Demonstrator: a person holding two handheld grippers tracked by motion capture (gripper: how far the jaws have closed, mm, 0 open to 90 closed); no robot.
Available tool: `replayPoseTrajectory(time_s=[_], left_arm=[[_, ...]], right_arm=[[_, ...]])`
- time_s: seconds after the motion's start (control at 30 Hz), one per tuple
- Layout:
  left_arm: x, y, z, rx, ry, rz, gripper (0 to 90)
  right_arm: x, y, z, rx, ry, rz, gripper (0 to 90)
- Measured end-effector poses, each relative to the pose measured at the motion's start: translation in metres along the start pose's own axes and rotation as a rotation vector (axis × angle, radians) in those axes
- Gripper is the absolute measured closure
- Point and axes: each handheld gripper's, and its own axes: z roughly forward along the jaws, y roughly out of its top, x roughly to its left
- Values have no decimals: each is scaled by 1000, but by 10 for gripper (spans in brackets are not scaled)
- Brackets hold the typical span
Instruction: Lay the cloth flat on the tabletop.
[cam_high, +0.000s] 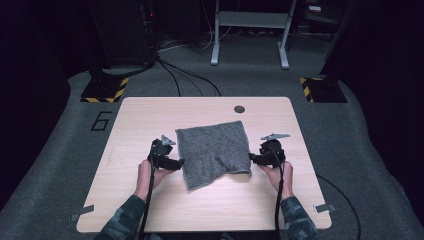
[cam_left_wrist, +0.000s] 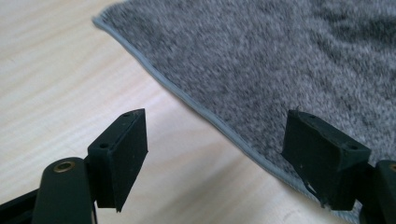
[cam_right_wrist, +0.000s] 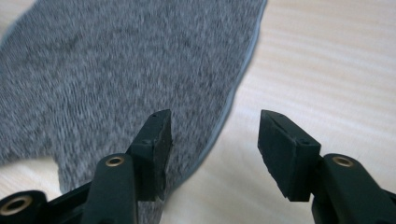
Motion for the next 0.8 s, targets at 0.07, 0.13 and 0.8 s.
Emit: replayPoseTrajectory(time_s=[0.07, 0.13, 0.8], left_arm=[[-4, -4, 1, -2, -7, -7, 212], [-13, -9, 5, 7, -8, -7, 212], [-18, -22, 19, 51, 7, 38, 181]], right_arm=[[4, -6, 1, 11, 4, 1, 428], [8, -12, 3, 20, -7, -9, 428], [21, -20, 27, 99, -76, -106, 580]])
